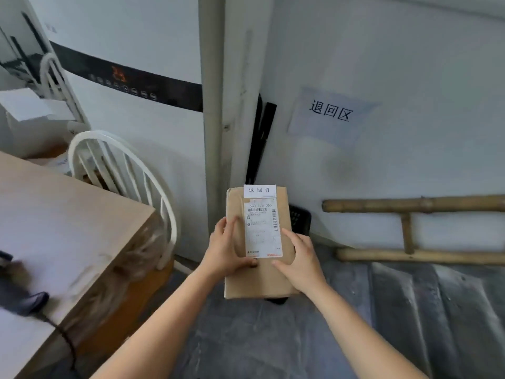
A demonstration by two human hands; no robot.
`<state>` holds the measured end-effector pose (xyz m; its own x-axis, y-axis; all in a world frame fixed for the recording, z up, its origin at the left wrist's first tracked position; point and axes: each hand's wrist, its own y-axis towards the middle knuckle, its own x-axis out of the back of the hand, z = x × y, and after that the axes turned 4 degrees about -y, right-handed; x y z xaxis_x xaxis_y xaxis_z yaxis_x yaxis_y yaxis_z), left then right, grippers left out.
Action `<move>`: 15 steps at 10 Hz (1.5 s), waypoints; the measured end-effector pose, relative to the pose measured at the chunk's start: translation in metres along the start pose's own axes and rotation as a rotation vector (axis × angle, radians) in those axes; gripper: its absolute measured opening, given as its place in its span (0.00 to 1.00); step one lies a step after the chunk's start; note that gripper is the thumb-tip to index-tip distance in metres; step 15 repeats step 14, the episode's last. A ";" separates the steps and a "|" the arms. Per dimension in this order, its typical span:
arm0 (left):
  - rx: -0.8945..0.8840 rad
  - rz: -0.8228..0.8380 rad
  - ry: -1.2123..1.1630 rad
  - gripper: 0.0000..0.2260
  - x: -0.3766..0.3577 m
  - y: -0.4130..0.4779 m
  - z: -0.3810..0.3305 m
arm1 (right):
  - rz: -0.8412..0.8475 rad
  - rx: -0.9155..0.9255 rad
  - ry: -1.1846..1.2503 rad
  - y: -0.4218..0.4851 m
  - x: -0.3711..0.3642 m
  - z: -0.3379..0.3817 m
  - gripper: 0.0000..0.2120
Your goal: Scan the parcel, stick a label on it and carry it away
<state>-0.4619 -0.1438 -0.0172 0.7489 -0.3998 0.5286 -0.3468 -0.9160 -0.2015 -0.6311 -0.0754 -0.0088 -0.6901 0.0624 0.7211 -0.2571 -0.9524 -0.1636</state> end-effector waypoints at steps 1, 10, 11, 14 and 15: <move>-0.005 0.086 0.056 0.47 -0.031 0.034 -0.011 | -0.021 -0.094 0.027 0.018 0.009 -0.033 0.34; -0.155 0.361 0.345 0.45 -0.312 0.418 0.287 | -0.195 -0.312 0.268 0.328 -0.244 -0.368 0.23; -0.133 0.393 0.345 0.41 -0.323 0.430 0.303 | -0.216 -0.361 0.270 0.343 -0.258 -0.381 0.27; -0.034 0.444 0.532 0.30 -0.337 0.399 0.318 | -0.121 -0.409 0.170 0.325 -0.265 -0.389 0.27; -0.034 0.444 0.532 0.30 -0.337 0.399 0.318 | -0.121 -0.409 0.170 0.325 -0.265 -0.389 0.27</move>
